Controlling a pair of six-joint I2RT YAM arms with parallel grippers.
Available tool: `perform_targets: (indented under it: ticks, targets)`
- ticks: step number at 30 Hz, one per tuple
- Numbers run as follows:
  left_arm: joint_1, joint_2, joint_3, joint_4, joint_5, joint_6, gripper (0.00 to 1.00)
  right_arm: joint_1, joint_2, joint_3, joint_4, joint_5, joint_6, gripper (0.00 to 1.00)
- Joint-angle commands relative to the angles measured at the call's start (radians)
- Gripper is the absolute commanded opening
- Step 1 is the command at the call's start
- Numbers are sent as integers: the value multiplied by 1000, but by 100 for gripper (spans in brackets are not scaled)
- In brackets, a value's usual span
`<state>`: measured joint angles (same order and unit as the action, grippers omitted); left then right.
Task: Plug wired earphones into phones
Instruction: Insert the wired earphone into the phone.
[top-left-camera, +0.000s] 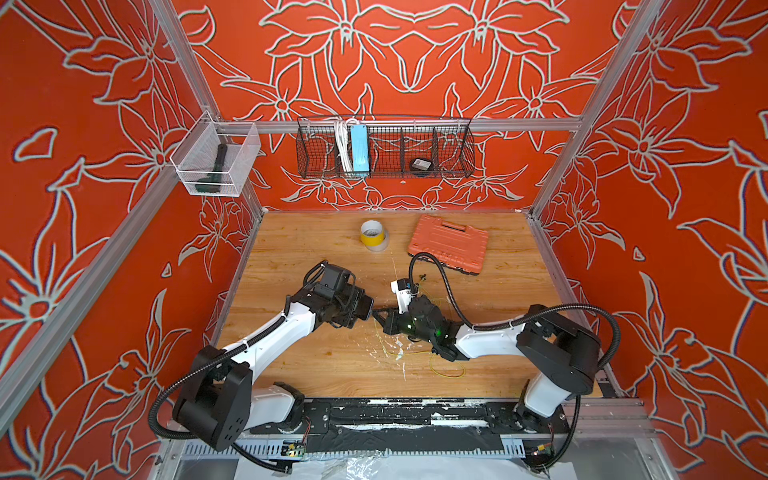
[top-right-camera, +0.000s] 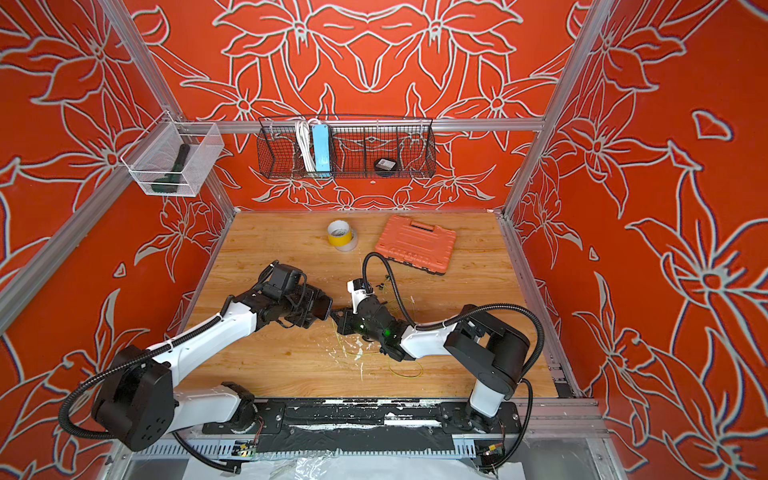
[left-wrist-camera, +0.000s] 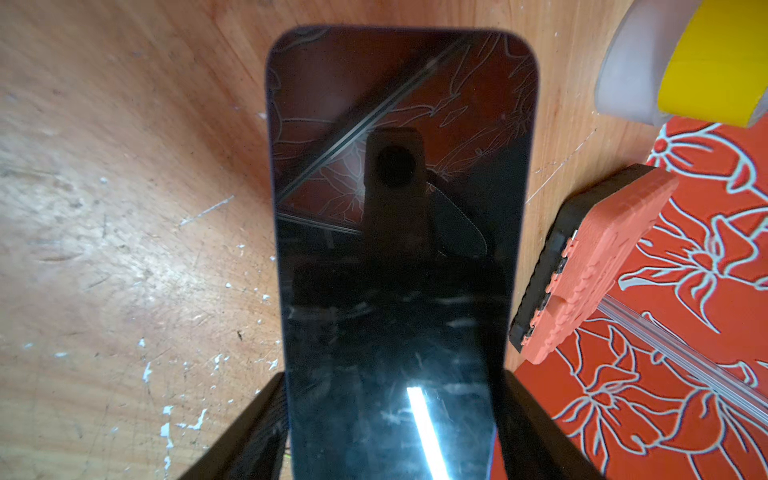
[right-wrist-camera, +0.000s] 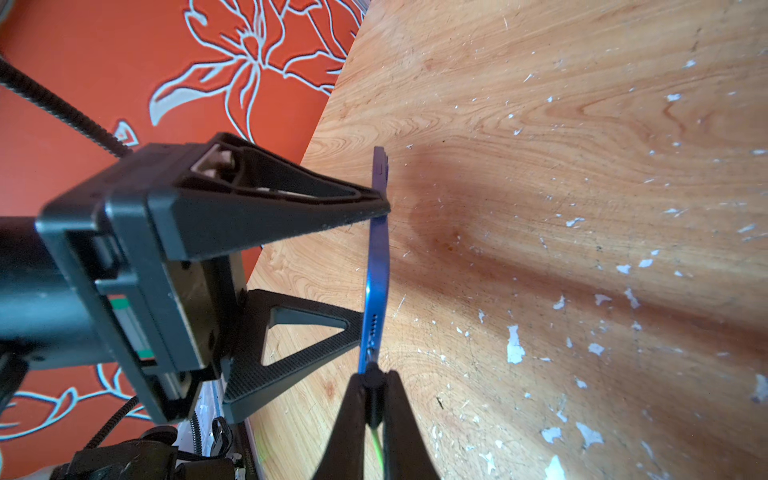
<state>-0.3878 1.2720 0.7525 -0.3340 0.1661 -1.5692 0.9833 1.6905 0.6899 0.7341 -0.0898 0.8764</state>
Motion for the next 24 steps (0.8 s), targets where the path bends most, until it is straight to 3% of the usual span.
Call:
perform_targets:
  ticks: [1, 24]
  targets:
    - [-15, -35, 1, 18, 14, -24, 70, 6, 1, 26, -16, 36, -8, 0]
    - [-57, -79, -23, 33, -5, -90, 70, 18, 5, 56, -68, 114, -22, 0]
